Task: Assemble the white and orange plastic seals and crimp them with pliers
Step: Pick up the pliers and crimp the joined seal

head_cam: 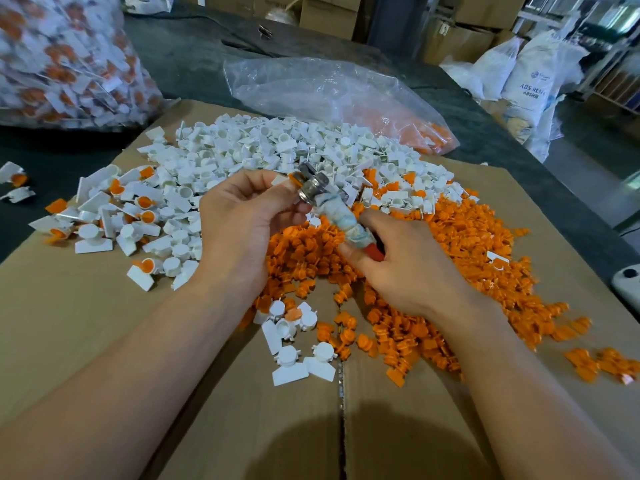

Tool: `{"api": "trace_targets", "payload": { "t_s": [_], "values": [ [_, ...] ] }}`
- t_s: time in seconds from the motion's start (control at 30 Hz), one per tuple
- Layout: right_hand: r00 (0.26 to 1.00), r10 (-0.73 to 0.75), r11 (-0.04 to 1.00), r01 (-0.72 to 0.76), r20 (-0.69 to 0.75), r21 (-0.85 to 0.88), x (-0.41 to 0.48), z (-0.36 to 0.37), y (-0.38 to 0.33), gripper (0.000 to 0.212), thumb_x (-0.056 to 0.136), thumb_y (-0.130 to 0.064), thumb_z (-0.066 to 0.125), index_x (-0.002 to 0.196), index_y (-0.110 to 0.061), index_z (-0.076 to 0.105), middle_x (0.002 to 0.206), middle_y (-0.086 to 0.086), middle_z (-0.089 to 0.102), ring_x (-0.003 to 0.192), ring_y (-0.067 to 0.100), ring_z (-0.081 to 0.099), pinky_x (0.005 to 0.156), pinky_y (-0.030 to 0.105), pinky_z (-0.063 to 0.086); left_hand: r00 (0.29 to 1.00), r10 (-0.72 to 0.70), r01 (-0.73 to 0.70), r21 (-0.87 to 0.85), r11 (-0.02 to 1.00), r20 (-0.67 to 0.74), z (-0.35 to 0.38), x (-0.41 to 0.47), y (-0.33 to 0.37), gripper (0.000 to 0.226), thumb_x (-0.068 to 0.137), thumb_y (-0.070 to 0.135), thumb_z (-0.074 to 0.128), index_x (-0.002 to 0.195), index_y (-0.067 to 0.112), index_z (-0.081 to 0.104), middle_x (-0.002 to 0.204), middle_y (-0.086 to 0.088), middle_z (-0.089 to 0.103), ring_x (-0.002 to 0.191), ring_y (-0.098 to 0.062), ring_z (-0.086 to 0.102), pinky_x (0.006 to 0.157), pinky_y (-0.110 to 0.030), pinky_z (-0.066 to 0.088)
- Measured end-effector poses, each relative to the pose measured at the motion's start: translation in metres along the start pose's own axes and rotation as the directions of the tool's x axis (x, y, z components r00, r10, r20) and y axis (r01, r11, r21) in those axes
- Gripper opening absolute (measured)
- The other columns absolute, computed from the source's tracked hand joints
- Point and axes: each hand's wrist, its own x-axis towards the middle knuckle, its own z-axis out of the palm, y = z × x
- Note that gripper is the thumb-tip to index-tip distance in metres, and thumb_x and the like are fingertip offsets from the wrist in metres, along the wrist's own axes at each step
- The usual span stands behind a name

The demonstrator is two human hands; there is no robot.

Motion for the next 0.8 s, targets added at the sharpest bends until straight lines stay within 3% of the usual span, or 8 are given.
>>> {"api": "trace_targets", "payload": {
  "t_s": [0.17, 0.33, 0.43, 0.5, 0.57, 0.63, 0.8],
  "values": [
    [0.993, 0.106, 0.994, -0.105, -0.052, 0.017, 0.004, -0.008, 0.01, 0.039, 0.074, -0.057, 0.054, 0.082, -0.02, 0.045, 0.068, -0.008, 0.043, 0.059, 0.005, 0.039, 0.051, 0.025, 0.026, 0.998, -0.054, 0.054, -0.001, 0.999, -0.04, -0.002, 0.002, 0.0, 0.017, 0.077, -0.006, 0.065, 0.068, 0.007, 0.058, 0.052, -0.001, 0.062, 0.049, -0.013, 0.063, 0.046, -0.016, 0.047],
    [0.957, 0.239, 0.963, -0.255, -0.162, -0.086, 0.008, -0.015, 0.032, 0.044, 0.073, -0.059, 0.058, 0.091, -0.021, 0.043, 0.075, -0.01, 0.043, 0.065, 0.005, 0.04, 0.051, 0.026, 0.024, 0.989, -0.135, 0.132, -0.05, 0.99, -0.06, -0.004, 0.004, 0.0, 0.009, 0.08, -0.005, 0.063, 0.076, 0.002, 0.059, 0.054, -0.003, 0.064, 0.053, -0.015, 0.067, 0.046, -0.014, 0.048],
    [0.935, 0.305, 0.931, -0.333, -0.182, -0.149, 0.01, -0.018, 0.047, 0.053, 0.072, -0.059, 0.061, 0.101, -0.017, 0.047, 0.087, -0.005, 0.046, 0.079, 0.014, 0.044, 0.06, 0.029, 0.029, 0.979, -0.188, 0.18, -0.093, 0.979, -0.076, -0.006, 0.006, -0.001, 0.009, 0.082, -0.007, 0.058, 0.077, 0.0, 0.057, 0.056, -0.006, 0.064, 0.057, -0.018, 0.069, 0.046, -0.014, 0.049],
    [0.921, 0.345, 0.901, -0.379, -0.18, -0.21, 0.011, -0.019, 0.055, 0.061, 0.071, -0.06, 0.062, 0.106, -0.012, 0.049, 0.093, -0.002, 0.046, 0.085, 0.017, 0.044, 0.067, 0.031, 0.033, 0.973, -0.21, 0.199, -0.124, 0.972, -0.09, -0.008, 0.008, 0.0, 0.007, 0.082, -0.008, 0.057, 0.084, -0.001, 0.056, 0.069, -0.014, 0.066, 0.06, -0.017, 0.07, 0.048, -0.014, 0.049],
    [0.915, 0.366, 0.875, -0.401, -0.172, -0.27, 0.011, -0.019, 0.061, 0.06, 0.069, -0.062, 0.064, 0.1, -0.012, 0.048, 0.093, 0.002, 0.048, 0.085, 0.019, 0.045, 0.067, 0.032, 0.033, 0.968, -0.219, 0.191, -0.206, 0.96, -0.125, -0.011, 0.011, 0.002, 0.008, 0.084, -0.008, 0.056, 0.086, -0.001, 0.053, 0.077, -0.015, 0.067, 0.064, -0.017, 0.071, 0.052, -0.015, 0.052],
    [0.914, 0.377, 0.855, -0.406, -0.151, -0.322, 0.012, -0.018, 0.065, 0.062, 0.068, -0.063, 0.064, 0.097, -0.011, 0.048, 0.098, 0.006, 0.052, 0.088, 0.022, 0.048, 0.067, 0.032, 0.033, 0.957, -0.226, 0.162, -0.313, 0.936, -0.183, -0.014, 0.014, 0.003, 0.008, 0.087, -0.006, 0.054, 0.087, 0.002, 0.051, 0.072, -0.012, 0.07, 0.069, -0.018, 0.071, 0.058, -0.017, 0.055],
    [0.914, 0.391, 0.844, -0.404, -0.11, -0.353, 0.015, -0.015, 0.068, 0.074, 0.067, -0.065, 0.064, 0.114, -0.008, 0.05, 0.117, 0.01, 0.053, 0.108, 0.028, 0.049, 0.08, 0.036, 0.038, 0.93, -0.251, 0.096, -0.481, 0.871, -0.269, -0.022, 0.02, 0.007, 0.006, 0.094, 0.003, 0.048, 0.099, 0.002, 0.051, 0.063, -0.01, 0.07, 0.074, -0.023, 0.072, 0.057, -0.02, 0.054]
  ]
}}
